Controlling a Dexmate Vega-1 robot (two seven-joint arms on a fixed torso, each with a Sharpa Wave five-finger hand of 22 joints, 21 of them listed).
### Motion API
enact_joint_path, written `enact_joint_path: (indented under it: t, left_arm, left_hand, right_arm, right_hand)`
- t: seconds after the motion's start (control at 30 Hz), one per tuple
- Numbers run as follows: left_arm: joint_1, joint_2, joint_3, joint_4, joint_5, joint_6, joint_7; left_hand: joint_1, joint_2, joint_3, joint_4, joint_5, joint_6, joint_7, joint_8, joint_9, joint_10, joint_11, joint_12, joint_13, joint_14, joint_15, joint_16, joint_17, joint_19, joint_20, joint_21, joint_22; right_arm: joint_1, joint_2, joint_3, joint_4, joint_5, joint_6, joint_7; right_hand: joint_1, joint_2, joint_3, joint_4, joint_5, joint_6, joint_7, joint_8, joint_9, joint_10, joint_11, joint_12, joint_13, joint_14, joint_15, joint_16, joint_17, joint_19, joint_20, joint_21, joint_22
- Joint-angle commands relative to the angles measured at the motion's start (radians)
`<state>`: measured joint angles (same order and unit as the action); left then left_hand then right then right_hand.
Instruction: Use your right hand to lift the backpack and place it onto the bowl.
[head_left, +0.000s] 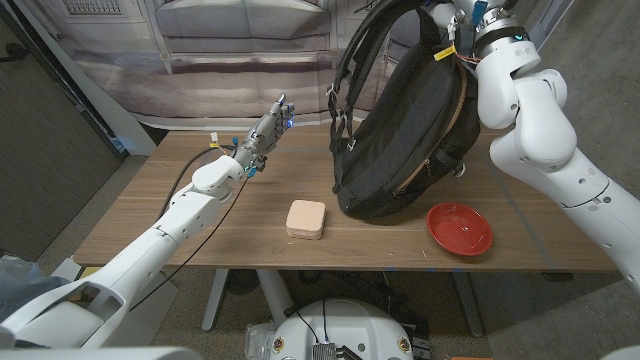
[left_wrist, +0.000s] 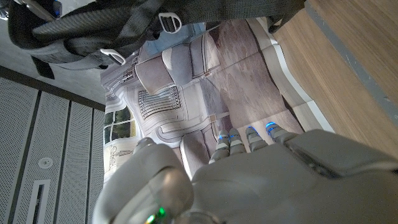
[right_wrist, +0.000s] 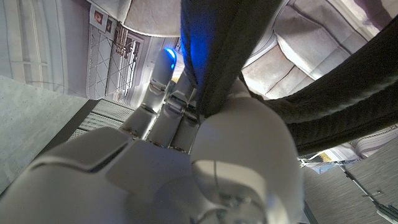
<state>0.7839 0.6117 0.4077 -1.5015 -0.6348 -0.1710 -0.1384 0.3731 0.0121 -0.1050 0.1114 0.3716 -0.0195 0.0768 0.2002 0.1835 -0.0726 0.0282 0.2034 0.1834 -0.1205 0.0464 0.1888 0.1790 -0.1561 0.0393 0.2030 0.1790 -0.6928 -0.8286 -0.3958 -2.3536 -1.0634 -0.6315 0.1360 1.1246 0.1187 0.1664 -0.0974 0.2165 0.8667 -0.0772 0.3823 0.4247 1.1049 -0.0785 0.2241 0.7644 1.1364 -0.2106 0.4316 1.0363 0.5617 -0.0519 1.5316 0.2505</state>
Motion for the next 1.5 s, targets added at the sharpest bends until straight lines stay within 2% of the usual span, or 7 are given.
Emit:
enact_joint_path:
  t: [0.03,0.3,0.53,0.8,1.13,1.5]
  left_arm:
    - [-0.007,-0.004,0.003,0.009,0.001,-0.008,-0.009]
    - [-0.008,-0.013,0.001,0.027,-0.004,-0.023,-0.016]
    - [-0.01,-0.007,0.001,0.017,-0.001,-0.014,-0.012]
    - [-0.008,-0.002,-0.002,0.001,0.003,-0.007,0.0]
    - [-0.015,-0.001,0.008,-0.021,0.013,0.012,0.009]
    - [-0.025,-0.008,0.018,-0.022,0.017,0.021,0.005]
  left_hand:
    - [0.005,0.008,-0.006,0.003,0.005,0.002,0.004,-0.002,0.005,-0.004,0.007,-0.003,0.003,-0.001,0.004,-0.001,0.004,0.003,0.005,-0.002,0.002]
    - [0.005,0.01,-0.008,0.003,0.005,0.001,0.003,-0.003,0.005,-0.005,0.004,-0.003,0.003,-0.001,0.004,-0.001,0.004,0.003,0.005,-0.002,0.002]
    - [0.006,0.011,-0.01,0.003,0.005,0.002,0.003,-0.002,0.005,-0.005,0.006,-0.003,0.003,-0.001,0.003,-0.001,0.004,0.003,0.006,-0.002,0.003]
    - [0.007,0.012,-0.012,0.003,0.005,0.003,0.004,-0.002,0.005,-0.005,0.005,-0.003,0.003,-0.001,0.003,-0.001,0.004,0.003,0.006,-0.002,0.003]
    - [0.007,0.013,-0.014,0.003,0.005,0.002,0.003,-0.002,0.005,-0.004,0.006,-0.003,0.003,-0.001,0.004,0.0,0.004,0.002,0.007,-0.002,0.003]
    - [0.007,0.015,-0.017,0.003,0.005,0.003,0.003,-0.002,0.005,-0.005,0.006,-0.003,0.003,-0.001,0.005,-0.001,0.004,0.002,0.007,-0.002,0.003]
  right_arm:
    - [-0.001,0.028,0.013,-0.026,-0.06,0.003,0.056]
    - [-0.003,0.046,0.019,-0.047,-0.102,0.014,0.09]
    - [-0.02,0.057,0.044,-0.063,-0.095,0.044,0.1]
    - [-0.079,0.052,0.106,-0.11,-0.048,0.072,0.085]
    - [-0.189,0.035,0.214,-0.186,0.022,0.096,0.051]
    - [-0.228,0.027,0.253,-0.233,0.029,0.094,0.067]
  right_hand:
    - [0.041,0.029,-0.004,0.003,0.003,0.129,-0.123,0.002,0.007,0.135,-0.117,-0.004,0.004,0.001,-0.014,-0.007,0.007,-0.004,-0.169,0.008,-0.001]
    - [0.04,0.029,-0.006,0.005,0.003,0.129,-0.123,-0.001,0.009,0.134,-0.117,-0.006,0.003,0.004,-0.013,-0.01,0.006,-0.002,-0.169,0.008,-0.004]
    - [0.04,0.03,-0.007,0.006,0.003,0.129,-0.122,-0.003,0.01,0.134,-0.117,-0.006,0.002,0.004,-0.013,-0.013,0.006,-0.003,-0.169,0.007,-0.005]
    - [0.042,0.03,-0.007,0.006,0.004,0.131,-0.123,-0.004,0.012,0.132,-0.117,-0.006,0.003,0.004,-0.014,-0.015,0.01,-0.004,-0.169,0.007,-0.007]
    - [0.044,0.03,-0.008,0.006,0.004,0.132,-0.123,-0.007,0.014,0.133,-0.117,-0.006,0.005,0.006,-0.014,-0.019,0.012,-0.004,-0.169,0.008,-0.008]
    - [0.045,0.029,-0.009,0.007,0.005,0.132,-0.122,-0.011,0.017,0.13,-0.117,-0.007,0.004,0.004,-0.013,-0.022,0.021,-0.006,-0.169,0.009,-0.01]
